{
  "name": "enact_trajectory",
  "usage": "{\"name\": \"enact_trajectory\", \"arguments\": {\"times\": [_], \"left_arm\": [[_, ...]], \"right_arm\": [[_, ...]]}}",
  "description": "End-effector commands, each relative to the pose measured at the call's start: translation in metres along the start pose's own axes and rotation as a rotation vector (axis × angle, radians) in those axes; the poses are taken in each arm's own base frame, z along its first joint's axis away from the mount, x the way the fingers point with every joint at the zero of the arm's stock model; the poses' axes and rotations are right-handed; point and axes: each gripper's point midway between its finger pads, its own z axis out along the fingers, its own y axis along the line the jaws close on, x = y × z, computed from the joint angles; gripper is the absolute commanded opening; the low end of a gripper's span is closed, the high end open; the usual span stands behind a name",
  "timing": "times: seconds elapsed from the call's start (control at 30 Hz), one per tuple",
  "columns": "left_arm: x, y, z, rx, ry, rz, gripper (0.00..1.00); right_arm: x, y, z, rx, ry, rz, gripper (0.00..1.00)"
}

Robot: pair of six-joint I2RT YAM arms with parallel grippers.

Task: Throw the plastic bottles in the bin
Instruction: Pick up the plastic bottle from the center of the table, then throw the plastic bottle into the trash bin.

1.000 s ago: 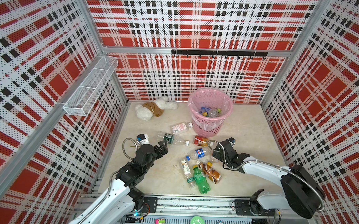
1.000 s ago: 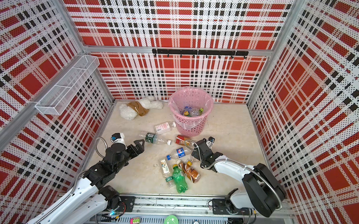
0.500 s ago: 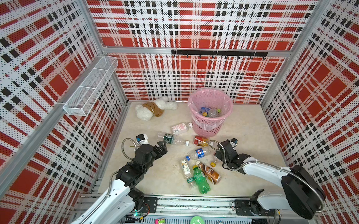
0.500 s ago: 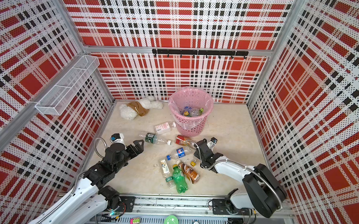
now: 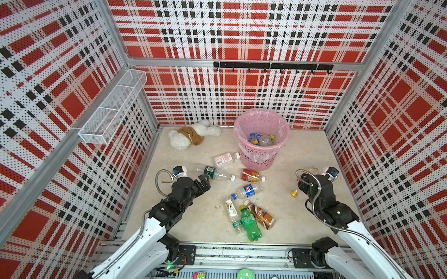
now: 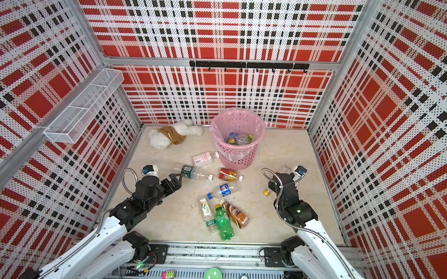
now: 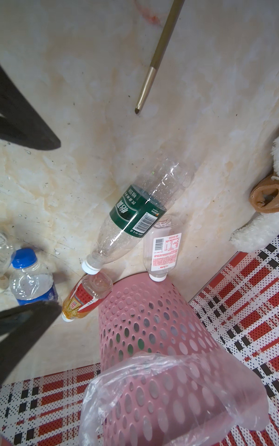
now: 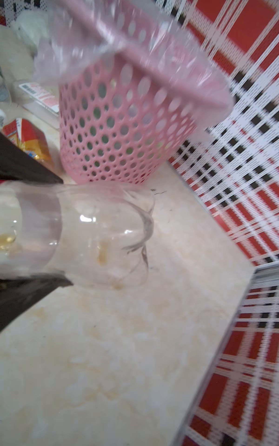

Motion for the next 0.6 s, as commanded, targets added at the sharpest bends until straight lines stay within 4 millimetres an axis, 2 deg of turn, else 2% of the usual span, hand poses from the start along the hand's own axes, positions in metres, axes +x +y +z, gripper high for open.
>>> {"name": "enact_trajectory", "arguments": {"times": [0.0, 0.17, 0.3, 0.43, 0.57], "left_arm": [[-0.001, -0.001, 0.001, 0.018, -0.012, -0.023, 0.99], [-0.002, 0.003, -0.007, 0.016, -0.022, -0.034, 0.99], [-0.002, 0.01, -0.016, 0.002, -0.031, -0.042, 0.99], [-0.001, 0.017, -0.023, -0.005, -0.039, -0.054, 0.99], [0.004, 0.026, -0.029, -0.009, -0.049, -0.091, 0.99]], "right_arm": [[-0.044, 0.017, -0.012, -0.013, -0.113, -0.122, 0.53], [-0.073, 0.063, -0.007, -0.113, -0.167, -0.18, 0.53], [-0.091, 0.12, 0.004, -0.249, -0.159, -0.244, 0.53], [-0.09, 0.176, 0.026, -0.384, -0.106, -0.269, 0.53], [-0.086, 0.22, 0.058, -0.44, -0.062, -0.307, 0.52]]}}
